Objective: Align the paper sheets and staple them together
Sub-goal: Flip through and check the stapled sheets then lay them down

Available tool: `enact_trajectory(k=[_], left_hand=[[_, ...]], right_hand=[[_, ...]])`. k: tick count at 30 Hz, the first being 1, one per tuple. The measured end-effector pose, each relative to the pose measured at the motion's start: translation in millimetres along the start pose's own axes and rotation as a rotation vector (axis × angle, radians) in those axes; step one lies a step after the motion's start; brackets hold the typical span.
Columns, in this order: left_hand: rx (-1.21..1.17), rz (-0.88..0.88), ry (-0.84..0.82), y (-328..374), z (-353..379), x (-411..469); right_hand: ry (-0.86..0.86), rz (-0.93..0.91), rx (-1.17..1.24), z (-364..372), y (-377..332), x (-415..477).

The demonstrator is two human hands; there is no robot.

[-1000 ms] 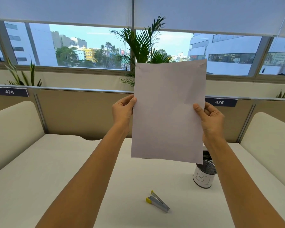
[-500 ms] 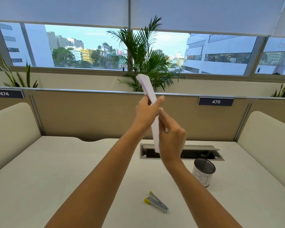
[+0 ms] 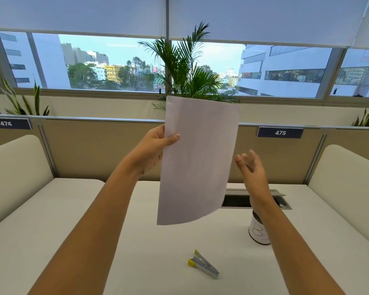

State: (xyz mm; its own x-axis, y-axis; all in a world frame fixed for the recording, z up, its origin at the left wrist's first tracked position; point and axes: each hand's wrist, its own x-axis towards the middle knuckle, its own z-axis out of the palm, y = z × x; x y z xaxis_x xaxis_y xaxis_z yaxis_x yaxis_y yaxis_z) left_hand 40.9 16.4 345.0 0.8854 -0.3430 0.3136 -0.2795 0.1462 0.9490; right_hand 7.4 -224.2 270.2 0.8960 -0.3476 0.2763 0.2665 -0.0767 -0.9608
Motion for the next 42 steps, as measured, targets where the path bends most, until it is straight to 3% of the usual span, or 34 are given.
enact_trajectory(k=[5,15,23,36,42], left_hand=[[-0.072,-0.012,-0.001,-9.0,-6.0,0.9],[-0.024,0.019,0.153,-22.6,-3.0,3.9],[-0.006,0.053,0.173,-23.6,-4.4,5.1],[-0.078,0.023,0.268,-36.4,-8.6,3.9],[-0.111,0.014,0.313,-39.2,-8.3,4.7]], right_hand=[[-0.110,0.031,0.125,-10.0,3.8,1.6],[0.037,-0.133,0.094,-9.7,-0.6,0.1],[0.060,-0.174,0.041,-7.0,-3.7,-1.5],[0.056,0.024,0.390,-6.3,-10.5,-0.4],[0.063,0.028,0.386,-4.0,-12.4,-1.0]])
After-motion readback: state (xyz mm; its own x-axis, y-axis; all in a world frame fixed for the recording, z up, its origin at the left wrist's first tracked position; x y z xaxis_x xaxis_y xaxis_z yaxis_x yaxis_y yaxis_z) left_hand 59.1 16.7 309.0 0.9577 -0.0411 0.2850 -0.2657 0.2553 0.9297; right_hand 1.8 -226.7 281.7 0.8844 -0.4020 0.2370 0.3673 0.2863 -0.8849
